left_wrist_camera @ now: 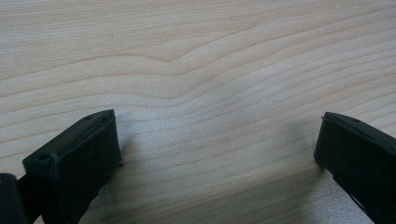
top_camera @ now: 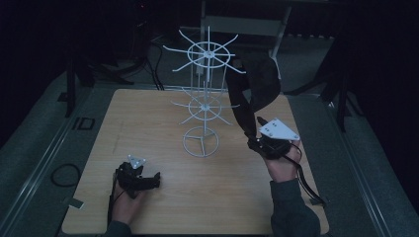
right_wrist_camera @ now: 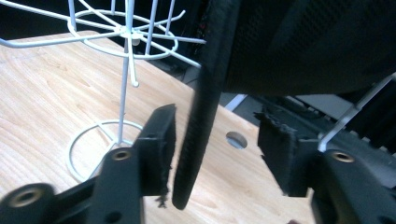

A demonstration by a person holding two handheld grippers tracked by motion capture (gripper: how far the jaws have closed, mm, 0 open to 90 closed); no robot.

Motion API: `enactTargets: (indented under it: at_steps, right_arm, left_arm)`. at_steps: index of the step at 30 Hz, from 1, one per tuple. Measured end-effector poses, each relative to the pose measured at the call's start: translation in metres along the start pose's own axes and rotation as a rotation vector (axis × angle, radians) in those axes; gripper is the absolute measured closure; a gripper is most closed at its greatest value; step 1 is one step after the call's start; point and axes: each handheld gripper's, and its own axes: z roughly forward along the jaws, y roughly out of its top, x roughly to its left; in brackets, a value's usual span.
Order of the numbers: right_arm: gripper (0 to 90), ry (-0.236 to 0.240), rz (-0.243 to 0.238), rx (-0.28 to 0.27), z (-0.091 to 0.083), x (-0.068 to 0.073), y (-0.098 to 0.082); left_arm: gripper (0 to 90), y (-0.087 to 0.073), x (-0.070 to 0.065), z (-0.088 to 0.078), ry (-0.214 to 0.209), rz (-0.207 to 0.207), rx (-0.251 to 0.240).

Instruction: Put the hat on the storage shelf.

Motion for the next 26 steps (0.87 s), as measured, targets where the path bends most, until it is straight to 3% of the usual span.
enactTargets:
  at_steps: [4,12,20,26]
  right_arm:
    - [33.0,0.029,0.011,-0.011,0.000,0.001,0.000]
    - [21.0,0.101,0.057,-0.049,-0.003,0.002,0.001]
    - [15.2,0.153,0.127,-0.091,-0.013,-0.002,-0.003]
    - [14.7,0.144,0.113,-0.102,-0.020,0.000,-0.003]
  left_arm:
    - [0.2,0.000,0.000,0.000,0.000,0.000,0.000]
    - [0.2,0.000,0.000,0.000,0.000,0.000,0.000]
    - [0.2,0.000,0.000,0.000,0.000,0.000,-0.001]
    - [0.2,0.000,0.000,0.000,0.000,0.002,0.000]
